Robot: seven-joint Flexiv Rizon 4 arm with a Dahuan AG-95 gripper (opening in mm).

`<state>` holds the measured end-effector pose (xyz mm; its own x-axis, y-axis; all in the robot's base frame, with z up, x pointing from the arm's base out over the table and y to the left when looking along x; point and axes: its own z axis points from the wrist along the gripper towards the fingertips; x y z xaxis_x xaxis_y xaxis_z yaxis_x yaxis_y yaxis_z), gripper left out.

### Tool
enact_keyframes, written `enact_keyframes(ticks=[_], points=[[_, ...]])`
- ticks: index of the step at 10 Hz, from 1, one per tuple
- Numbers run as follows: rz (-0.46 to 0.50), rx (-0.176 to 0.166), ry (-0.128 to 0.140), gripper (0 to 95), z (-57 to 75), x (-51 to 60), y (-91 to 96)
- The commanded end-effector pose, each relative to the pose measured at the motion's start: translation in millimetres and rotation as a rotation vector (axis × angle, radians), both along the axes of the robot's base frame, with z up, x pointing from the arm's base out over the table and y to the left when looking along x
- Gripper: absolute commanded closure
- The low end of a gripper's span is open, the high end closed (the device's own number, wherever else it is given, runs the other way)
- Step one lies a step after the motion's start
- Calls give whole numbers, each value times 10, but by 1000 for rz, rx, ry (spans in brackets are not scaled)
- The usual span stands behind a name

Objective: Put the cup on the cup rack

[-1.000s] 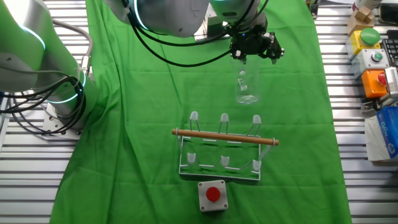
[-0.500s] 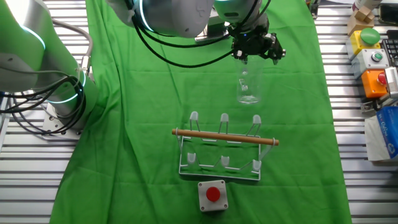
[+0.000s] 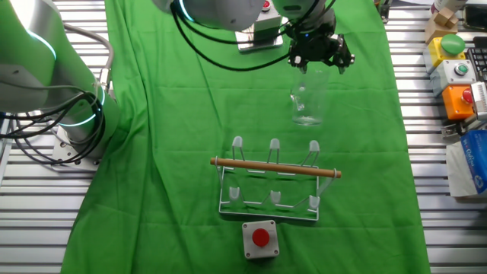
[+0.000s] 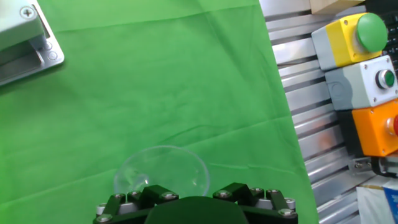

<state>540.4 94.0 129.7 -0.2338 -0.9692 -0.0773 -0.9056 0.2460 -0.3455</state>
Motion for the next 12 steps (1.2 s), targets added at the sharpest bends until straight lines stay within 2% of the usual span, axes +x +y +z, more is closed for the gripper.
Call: enact_keyframes(ticks=[1, 8, 12], points=[[-4, -5, -11, 190, -16, 12, -6], [-37, -6, -18, 190, -138, 49, 101], [-60, 4, -24, 190, -215, 64, 170]])
